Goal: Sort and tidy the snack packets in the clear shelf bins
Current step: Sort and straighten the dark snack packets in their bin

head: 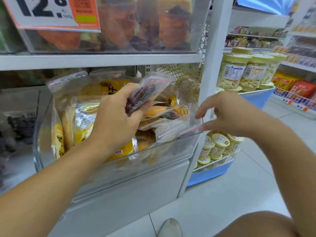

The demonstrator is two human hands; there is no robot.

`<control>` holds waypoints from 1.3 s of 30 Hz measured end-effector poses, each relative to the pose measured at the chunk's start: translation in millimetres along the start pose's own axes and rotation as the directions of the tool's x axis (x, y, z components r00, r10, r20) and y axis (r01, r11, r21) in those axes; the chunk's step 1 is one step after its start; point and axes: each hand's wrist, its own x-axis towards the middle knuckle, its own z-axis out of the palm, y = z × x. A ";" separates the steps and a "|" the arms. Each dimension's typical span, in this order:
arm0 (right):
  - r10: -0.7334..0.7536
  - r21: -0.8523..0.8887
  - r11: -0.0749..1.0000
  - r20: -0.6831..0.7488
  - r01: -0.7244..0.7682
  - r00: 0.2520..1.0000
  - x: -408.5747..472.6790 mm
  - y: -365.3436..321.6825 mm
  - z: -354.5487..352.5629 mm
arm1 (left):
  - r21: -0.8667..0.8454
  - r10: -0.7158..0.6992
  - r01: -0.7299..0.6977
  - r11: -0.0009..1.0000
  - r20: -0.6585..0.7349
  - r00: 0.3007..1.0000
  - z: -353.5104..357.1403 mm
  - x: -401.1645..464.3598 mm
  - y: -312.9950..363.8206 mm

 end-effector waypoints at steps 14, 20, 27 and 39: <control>-0.099 0.076 0.992 0.030 0.097 0.995 3.7 -12.2 -19.2 | -0.168 -0.112 0.118 0.979 0.047 0.993 -6.1 1.5 2.8; -0.070 0.037 0.997 0.004 0.070 0.998 7.7 0.7 -0.9 | -0.104 -0.025 0.039 0.994 0.131 0.991 -6.6 -2.6 8.5; -0.104 0.141 0.968 -0.522 0.206 0.847 -13.8 -9.4 -44.2 | -0.353 -0.227 0.227 0.907 0.042 0.973 -9.2 3.9 9.2; -0.074 0.427 0.839 -0.523 0.336 0.849 53.6 -86.2 15.8 | -0.669 -0.434 0.566 0.481 0.379 0.817 -37.9 15.9 32.4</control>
